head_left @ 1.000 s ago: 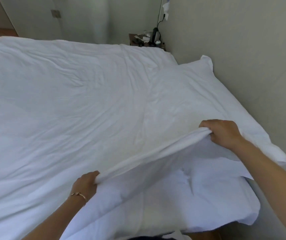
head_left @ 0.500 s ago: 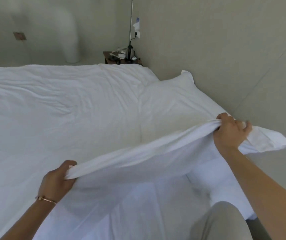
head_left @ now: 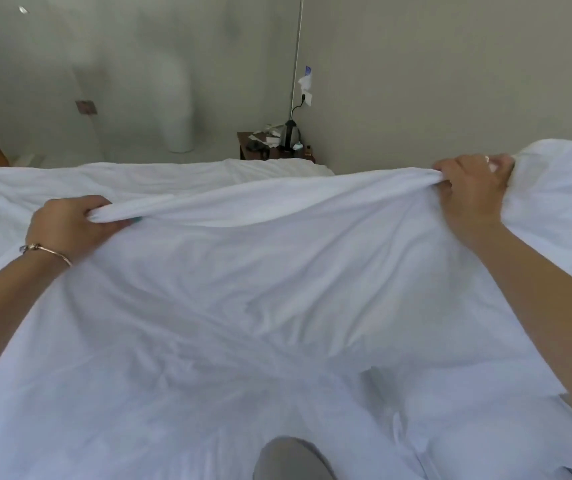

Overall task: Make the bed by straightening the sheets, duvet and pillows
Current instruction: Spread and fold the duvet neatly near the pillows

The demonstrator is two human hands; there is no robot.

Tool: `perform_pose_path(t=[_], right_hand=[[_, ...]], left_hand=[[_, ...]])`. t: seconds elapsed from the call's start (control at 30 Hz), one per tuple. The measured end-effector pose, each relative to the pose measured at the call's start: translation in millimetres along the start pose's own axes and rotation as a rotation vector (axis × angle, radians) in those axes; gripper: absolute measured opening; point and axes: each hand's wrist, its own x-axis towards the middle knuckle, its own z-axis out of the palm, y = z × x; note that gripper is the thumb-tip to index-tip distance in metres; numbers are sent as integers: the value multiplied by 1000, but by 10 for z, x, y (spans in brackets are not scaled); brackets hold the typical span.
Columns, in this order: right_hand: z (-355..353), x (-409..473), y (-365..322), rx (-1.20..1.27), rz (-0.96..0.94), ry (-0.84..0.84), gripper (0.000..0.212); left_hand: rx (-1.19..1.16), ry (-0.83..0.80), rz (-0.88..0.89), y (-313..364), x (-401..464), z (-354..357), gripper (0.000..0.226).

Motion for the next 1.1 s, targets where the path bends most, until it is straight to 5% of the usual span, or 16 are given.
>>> perform_pose_path(t=[0.2, 0.27, 0.37, 0.53, 0.67, 0.77, 0.87, 0.97, 1.03, 1.1], right_hand=[[1633, 1102, -43, 66, -77, -127, 17], [2431, 1185, -85, 57, -96, -161, 10], [3545, 952, -56, -16, -129, -254, 26], [4829, 189, 62, -34, -179, -565, 21], [5122, 9, 51, 2, -61, -821, 79], [5034, 75, 33, -100, -7, -807, 86], [4715, 250, 230, -275, 363, -815, 98], [4395, 394, 658, -82, 847, -1013, 123], [4362, 343, 737, 26, 869, -1032, 116], [4425, 262, 664, 89, 766, -955, 90]], left_hand=[[76, -38, -87, -318, 1612, 1078, 63], [109, -47, -59, -422, 2146, 1594, 55], [218, -95, -22, -606, 2689, 2606, 44], [374, -444, -221, -1284, 2927, 4563, 66], [449, -627, -153, -970, 2398, 5554, 35], [58, -555, -178, -457, 2317, 5824, 29], [-214, -597, -82, 243, 2389, 5864, 62], [-80, -739, -72, 724, 2450, 6082, 72], [102, -822, -88, 891, 2455, 6228, 63], [202, -687, -46, 983, 2533, 6211, 45]])
